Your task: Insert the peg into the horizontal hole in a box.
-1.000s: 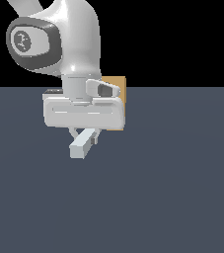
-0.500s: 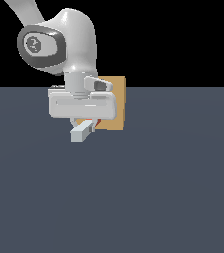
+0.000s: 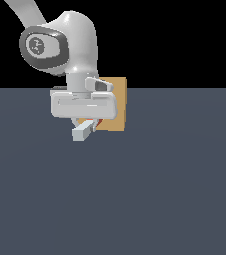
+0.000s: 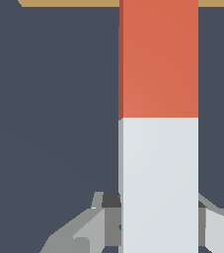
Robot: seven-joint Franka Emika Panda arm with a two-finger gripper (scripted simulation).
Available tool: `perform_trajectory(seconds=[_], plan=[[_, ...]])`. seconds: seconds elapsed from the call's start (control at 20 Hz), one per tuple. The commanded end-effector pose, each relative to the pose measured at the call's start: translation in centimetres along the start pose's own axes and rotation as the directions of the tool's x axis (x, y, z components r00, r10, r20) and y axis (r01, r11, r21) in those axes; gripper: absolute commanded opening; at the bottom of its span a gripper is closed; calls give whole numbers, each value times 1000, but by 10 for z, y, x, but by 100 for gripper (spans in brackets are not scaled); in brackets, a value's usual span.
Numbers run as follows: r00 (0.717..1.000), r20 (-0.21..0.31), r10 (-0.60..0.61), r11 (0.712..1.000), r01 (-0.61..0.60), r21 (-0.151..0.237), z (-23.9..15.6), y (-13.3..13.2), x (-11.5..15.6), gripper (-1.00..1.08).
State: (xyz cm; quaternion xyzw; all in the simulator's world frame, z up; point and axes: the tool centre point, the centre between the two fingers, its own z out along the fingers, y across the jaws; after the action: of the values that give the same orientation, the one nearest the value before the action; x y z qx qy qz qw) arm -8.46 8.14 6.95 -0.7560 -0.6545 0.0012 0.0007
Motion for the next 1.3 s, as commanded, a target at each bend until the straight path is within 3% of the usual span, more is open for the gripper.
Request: perform_trajectory(seconds=[0.0, 0.5, 1.25], plan=[[1000, -2, 1, 1000, -1, -5, -2, 2, 1, -100], [1000, -1, 1, 1000, -1, -2, -1, 1, 13, -100], [1000, -2, 1, 1000, -1, -4, -2, 1, 116, -100]])
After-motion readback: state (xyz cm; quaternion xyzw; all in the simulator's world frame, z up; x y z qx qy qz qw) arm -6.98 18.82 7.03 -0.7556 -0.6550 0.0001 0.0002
